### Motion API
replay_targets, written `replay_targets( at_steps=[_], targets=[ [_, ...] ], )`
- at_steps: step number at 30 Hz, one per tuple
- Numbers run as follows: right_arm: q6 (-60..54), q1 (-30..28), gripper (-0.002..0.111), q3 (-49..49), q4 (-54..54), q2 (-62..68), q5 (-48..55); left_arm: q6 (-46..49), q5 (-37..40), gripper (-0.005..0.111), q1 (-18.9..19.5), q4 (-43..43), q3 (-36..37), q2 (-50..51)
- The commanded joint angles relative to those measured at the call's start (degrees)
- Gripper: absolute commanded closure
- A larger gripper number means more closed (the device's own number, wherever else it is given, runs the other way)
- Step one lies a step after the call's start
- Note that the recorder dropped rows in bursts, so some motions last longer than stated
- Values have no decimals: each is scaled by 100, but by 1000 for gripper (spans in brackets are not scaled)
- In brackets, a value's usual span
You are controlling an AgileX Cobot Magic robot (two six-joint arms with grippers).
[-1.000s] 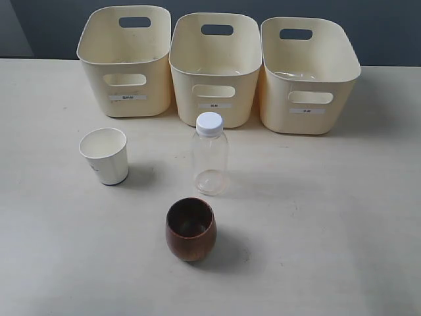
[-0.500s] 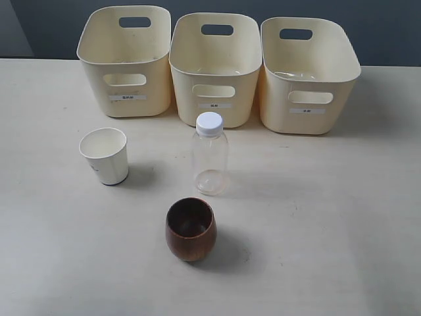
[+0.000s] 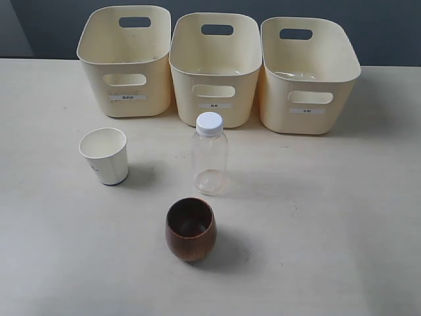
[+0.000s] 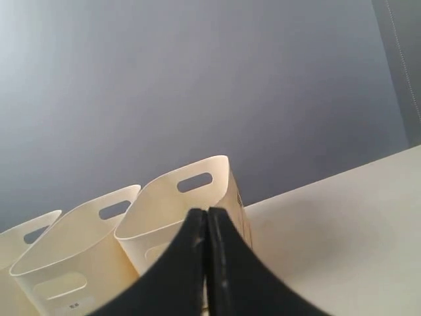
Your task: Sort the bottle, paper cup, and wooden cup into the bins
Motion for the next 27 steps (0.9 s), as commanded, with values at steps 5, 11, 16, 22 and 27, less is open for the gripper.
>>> replay_targets(
  at_steps=[5,11,16,22,27],
  targets=[
    [327,-19,109,-208,79,-27,-860,-10,-41,107,3,41,10,-28],
    [359,-19,109,-1614,-561,468,-1006,-10,-41,107,3,41,10,-28],
    [359,-19,109,-2767,-1631,1634,-307,-10,-41,107,3,41,10,-28],
    [334,266,109,-3557,-1748,2645,0,-10,-41,107,3,41,10,-28],
    [0,1016,109,-4041,-1823,3444,165,-10,-41,107,3,41,10,-28]
  ],
)
